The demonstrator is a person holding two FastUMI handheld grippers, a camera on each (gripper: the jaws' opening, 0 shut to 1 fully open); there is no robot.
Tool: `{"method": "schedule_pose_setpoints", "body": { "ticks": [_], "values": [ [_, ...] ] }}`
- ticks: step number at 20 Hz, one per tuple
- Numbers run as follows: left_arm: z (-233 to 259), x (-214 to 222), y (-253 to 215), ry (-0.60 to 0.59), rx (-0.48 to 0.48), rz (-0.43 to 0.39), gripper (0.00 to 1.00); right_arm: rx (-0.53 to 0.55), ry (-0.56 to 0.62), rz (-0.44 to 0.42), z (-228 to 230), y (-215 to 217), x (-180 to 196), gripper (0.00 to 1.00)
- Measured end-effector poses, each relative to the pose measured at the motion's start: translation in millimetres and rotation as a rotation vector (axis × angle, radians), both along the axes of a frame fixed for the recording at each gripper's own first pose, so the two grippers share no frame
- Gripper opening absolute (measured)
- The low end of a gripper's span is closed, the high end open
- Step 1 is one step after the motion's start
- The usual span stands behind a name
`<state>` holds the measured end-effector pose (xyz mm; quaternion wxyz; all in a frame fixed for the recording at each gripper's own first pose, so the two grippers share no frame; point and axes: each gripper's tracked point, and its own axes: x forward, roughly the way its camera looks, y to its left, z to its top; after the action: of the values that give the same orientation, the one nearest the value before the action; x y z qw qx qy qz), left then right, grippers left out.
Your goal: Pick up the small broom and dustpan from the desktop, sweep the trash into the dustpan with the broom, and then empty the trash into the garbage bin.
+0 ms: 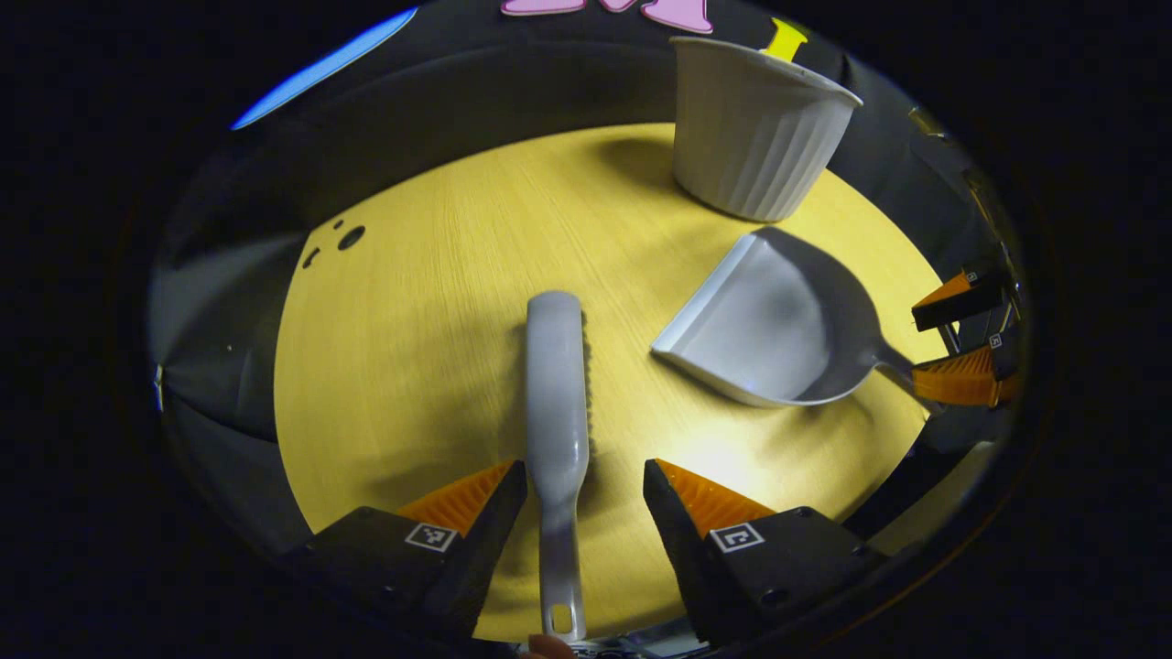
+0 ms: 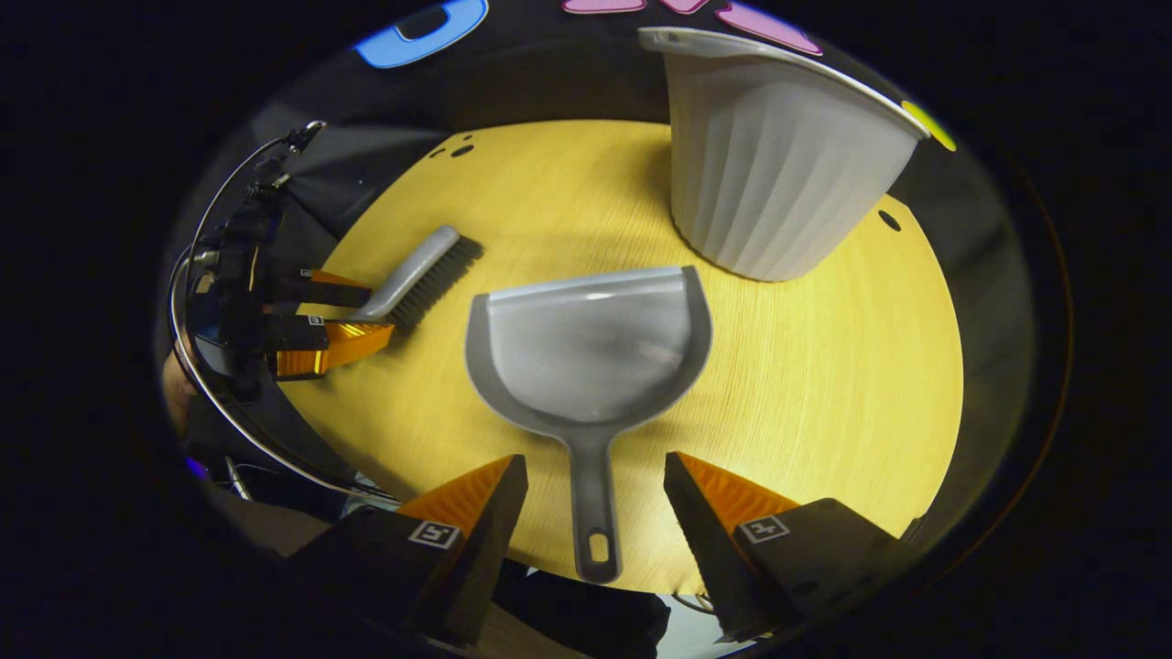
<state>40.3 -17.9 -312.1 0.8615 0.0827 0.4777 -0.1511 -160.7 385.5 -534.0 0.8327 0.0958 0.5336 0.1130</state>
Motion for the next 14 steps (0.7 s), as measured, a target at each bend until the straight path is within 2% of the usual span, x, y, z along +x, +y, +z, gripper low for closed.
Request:
{"method": "schedule_pose_setpoints", "body": {
  "ticks": [1, 5, 10, 14],
  "values": [
    [13, 4, -3, -0.044, -0.019, 0.007, 0.84, 0.009, -0.042, -0.018, 12, -1, 4, 1.0],
    [80, 24, -15, -0.254, -0.109, 0.038, 0.84, -0.008, -0.253, -0.106, 75, -23, 27, 0.99],
    [188, 50, -26, -0.553, -0.224, 0.072, 0.84, -0.02, -0.536, -0.249, 171, -57, 62, 0.99],
    [259, 52, -27, -0.746, -0.267, 0.078, 0.85, -0.123, -0.703, -0.3, 233, -83, 69, 0.99]
  ]
}}
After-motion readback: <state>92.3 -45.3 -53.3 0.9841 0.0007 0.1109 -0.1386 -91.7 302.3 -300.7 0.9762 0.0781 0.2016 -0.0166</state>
